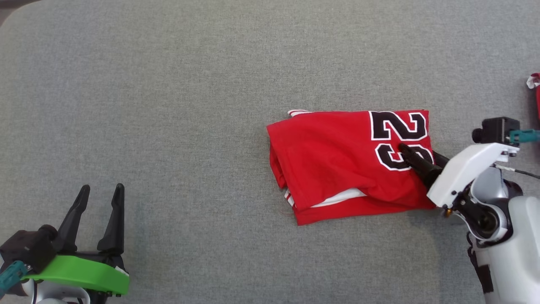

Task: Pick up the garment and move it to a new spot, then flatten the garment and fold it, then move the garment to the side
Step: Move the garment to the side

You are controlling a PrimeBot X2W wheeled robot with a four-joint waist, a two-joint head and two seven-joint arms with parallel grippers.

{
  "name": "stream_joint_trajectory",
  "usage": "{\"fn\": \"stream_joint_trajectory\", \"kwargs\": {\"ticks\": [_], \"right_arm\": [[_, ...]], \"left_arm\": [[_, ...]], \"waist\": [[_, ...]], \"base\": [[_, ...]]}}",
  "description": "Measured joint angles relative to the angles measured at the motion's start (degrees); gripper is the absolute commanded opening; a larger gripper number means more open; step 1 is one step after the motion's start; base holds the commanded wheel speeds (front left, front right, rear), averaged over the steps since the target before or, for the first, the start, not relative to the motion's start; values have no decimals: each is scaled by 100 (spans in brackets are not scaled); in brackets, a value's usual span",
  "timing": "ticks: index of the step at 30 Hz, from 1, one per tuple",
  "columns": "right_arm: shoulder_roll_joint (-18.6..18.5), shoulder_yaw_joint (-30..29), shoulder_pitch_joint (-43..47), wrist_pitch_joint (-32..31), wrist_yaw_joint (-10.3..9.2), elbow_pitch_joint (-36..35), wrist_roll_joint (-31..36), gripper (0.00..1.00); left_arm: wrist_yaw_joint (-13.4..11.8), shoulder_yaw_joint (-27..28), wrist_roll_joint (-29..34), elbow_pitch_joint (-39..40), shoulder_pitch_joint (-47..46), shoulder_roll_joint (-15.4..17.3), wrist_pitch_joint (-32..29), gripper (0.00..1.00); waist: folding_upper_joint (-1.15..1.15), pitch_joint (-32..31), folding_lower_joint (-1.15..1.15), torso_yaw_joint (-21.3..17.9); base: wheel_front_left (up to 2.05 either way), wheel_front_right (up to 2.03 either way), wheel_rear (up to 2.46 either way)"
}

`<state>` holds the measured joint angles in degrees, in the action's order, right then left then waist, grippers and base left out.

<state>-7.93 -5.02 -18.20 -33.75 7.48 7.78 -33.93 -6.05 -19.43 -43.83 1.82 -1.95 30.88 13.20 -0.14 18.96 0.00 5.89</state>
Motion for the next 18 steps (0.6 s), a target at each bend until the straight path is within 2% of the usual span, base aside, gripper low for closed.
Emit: {"fn": "stream_joint_trajectory", "kwargs": {"ticks": [3, 4, 5, 12, 18], "right_arm": [[10, 185, -229, -94, -1, 237, -277, 100], [27, 221, -325, -104, -1, 341, -387, 42], [43, 265, -398, -103, -1, 433, -453, 0], [-68, 610, -539, 152, 0, 486, -846, 0], [-537, 461, -509, 487, 0, 447, -834, 0]], "left_arm": [[5, 29, 0, -16, -17, 5, 9, 100], [5, 40, 0, -24, -16, 5, 24, 100], [-2, 46, 0, -32, -15, 5, 24, 100], [-35, 143, -1, 20, 28, 67, 49, 100], [-91, 193, 8, 192, 116, 211, 21, 100]], "waist": [[0, 30, 0, -10], [0, 33, 0, -31], [0, 29, 0, -56], [0, -51, 0, -359], [0, -119, 0, -811]], "base": [[0, 0, 0], [0, 0, 0], [0, 0, 0], [0, 0, 0], [0, 0, 0]]}}
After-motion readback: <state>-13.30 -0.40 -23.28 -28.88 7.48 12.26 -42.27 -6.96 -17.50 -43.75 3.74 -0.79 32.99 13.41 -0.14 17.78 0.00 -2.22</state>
